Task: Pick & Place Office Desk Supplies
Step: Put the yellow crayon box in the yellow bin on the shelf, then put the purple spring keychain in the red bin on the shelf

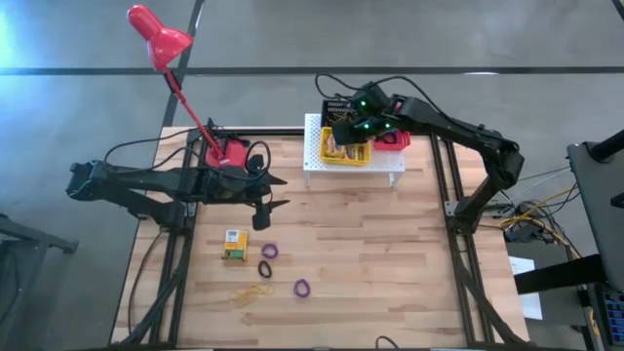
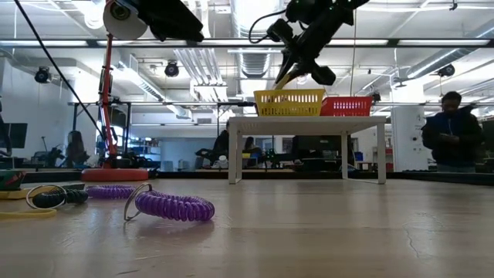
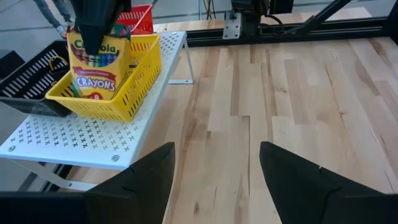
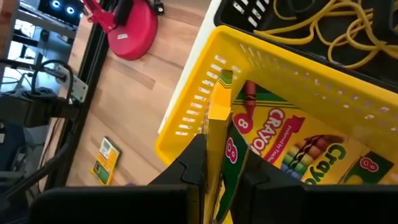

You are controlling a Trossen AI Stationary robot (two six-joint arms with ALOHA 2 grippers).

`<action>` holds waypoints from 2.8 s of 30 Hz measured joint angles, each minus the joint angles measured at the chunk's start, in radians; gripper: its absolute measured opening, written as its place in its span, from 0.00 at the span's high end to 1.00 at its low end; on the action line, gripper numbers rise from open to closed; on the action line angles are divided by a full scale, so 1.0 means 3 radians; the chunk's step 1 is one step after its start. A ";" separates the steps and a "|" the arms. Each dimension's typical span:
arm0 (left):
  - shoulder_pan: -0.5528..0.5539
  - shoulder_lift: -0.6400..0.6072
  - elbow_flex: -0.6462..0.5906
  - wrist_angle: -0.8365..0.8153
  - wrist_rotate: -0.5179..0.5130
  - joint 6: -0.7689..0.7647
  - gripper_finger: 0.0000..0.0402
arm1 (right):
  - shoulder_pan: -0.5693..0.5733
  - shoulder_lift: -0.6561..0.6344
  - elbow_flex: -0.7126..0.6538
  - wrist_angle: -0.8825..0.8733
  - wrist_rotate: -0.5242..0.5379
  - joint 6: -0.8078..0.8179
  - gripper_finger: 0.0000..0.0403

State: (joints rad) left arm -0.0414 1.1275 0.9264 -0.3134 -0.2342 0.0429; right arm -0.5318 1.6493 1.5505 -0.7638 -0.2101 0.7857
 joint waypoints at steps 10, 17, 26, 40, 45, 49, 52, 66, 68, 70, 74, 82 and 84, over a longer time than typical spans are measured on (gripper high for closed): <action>0.0000 0.0000 0.0000 -0.0005 0.0000 0.0000 0.41 | 0.0003 0.0008 -0.0001 -0.0031 0.0005 0.0002 0.91; 0.0000 0.0000 0.0000 -0.0005 0.0000 0.0000 0.41 | -0.0012 0.0015 -0.0008 -0.0150 0.0032 0.0024 0.72; 0.0000 0.0000 0.0000 -0.0004 0.0000 0.0000 0.41 | -0.0091 0.0009 0.0063 -0.0608 0.0037 -0.0009 0.55; 0.0000 0.0000 0.0000 -0.0145 0.0000 -0.0032 0.41 | -0.0124 -0.0147 0.1152 -0.1643 0.0496 -0.0114 0.58; 0.0000 0.0000 0.0000 -0.0154 -0.0002 -0.0134 0.41 | 0.0272 -0.0274 0.1536 -0.1595 0.1086 -0.0350 0.58; 0.0003 0.0000 0.0000 -0.0154 -0.0001 -0.0173 0.41 | 0.0847 -0.0295 0.1530 -0.1587 0.1869 -0.0513 0.58; 0.0003 0.0000 0.0000 -0.0154 -0.0001 -0.0173 0.41 | 0.1310 -0.0274 0.1345 -0.1566 0.2460 -0.0506 0.58; 0.0000 0.0009 -0.0268 -0.0929 0.0750 -0.0812 0.41 | 0.2616 -0.0216 -0.0306 -0.0569 0.1509 0.0291 0.58; 0.0000 0.0019 -0.0461 -0.0885 0.1093 -0.0928 0.41 | 0.2734 -0.0215 -0.0459 -0.0528 0.1422 0.0460 0.58; -0.0003 0.0056 -0.0635 -0.0876 0.1251 -0.1028 0.41 | 0.2831 -0.0211 -0.0583 -0.0533 0.1414 0.0643 0.58; -0.0011 0.0201 -0.0878 -0.0679 0.1216 -0.1197 0.45 | 0.2954 -0.0220 -0.0732 -0.0526 0.1422 0.0907 0.58; -0.0255 0.0671 -0.1120 0.0124 0.1281 -0.0181 0.58 | 0.2980 -0.0235 -0.0776 -0.0484 0.1437 0.0836 0.58; -0.0318 0.0790 -0.1133 0.0198 0.1216 0.0081 0.59 | 0.2980 -0.0245 -0.0776 -0.0483 0.1441 0.0810 0.58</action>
State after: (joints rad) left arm -0.1367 1.3644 0.5865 -0.2540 0.1305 0.0673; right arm 0.3622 1.5757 1.3178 -0.9086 0.2221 1.0287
